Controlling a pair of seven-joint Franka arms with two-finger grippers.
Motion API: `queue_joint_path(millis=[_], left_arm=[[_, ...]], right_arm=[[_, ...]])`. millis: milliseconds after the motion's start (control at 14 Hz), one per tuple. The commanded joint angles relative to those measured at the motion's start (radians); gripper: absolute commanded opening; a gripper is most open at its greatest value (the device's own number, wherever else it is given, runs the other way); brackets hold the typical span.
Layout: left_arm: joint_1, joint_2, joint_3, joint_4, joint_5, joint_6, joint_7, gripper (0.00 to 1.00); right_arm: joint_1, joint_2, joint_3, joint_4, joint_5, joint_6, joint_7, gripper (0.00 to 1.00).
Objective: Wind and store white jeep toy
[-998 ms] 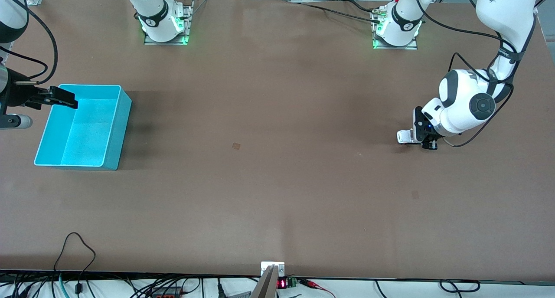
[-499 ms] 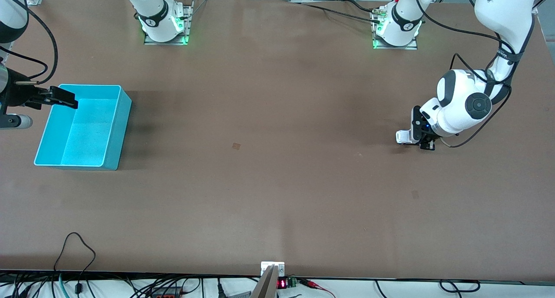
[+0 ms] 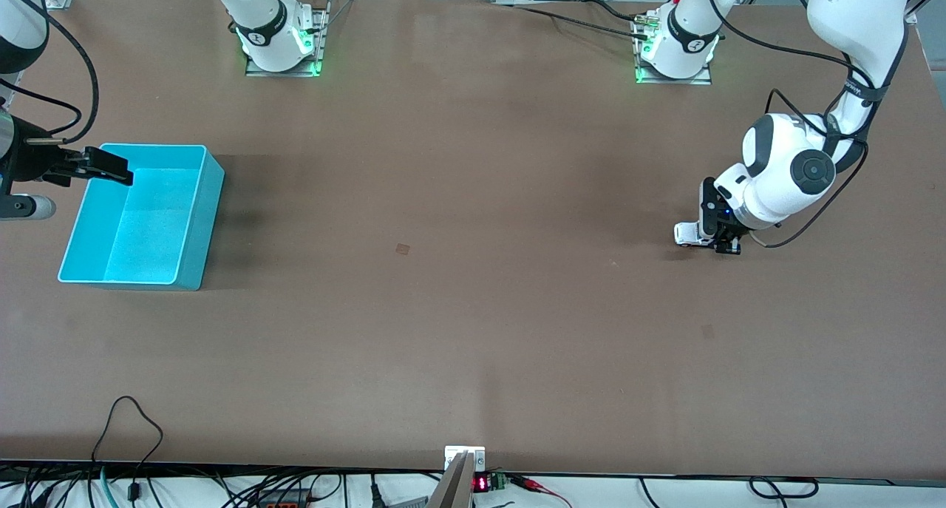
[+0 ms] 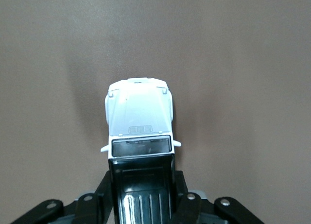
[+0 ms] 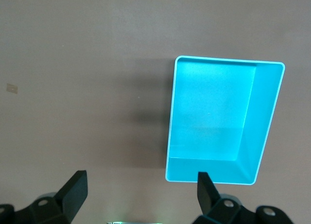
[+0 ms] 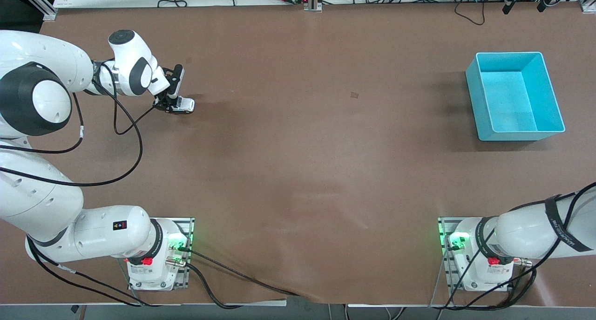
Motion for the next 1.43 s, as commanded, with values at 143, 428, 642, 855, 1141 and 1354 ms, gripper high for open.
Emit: queue_joint_path(millis=[143,428,642,855,1141,1354], left_arm=[[0.015,0.02,-0.006,-0.037,0.012,0.063,0.007,0.0],[0.02,0.022,-0.006,-0.037,0.012,0.063,0.007,0.0],[0.031,0.022,-0.006,-0.035,0.012,0.063,0.007,0.0],[0.045,0.026,-0.006,-0.035,0.012,0.063,0.007,0.0],[0.068,0.035,-0.006,-0.035,0.013,0.063,0.014,0.0],[0.091,0.035,-0.005,-0.035,0.013,0.062,0.021,0.0]], right_arm=[[0.001,-0.022,0.004,-0.018,-0.005,-0.004,-0.012,1.0],[0.001,-0.022,0.004,-0.018,-0.005,-0.004,-0.012,1.0],[0.001,-0.022,0.004,-0.018,-0.005,-0.005,-0.012,1.0],[0.001,-0.022,0.004,-0.018,-0.005,-0.005,-0.012,1.0],[0.001,-0.022,0.004,-0.018,-0.005,-0.005,-0.012,1.0],[0.001,-0.022,0.004,-0.018,-0.005,-0.005,-0.012,1.0]])
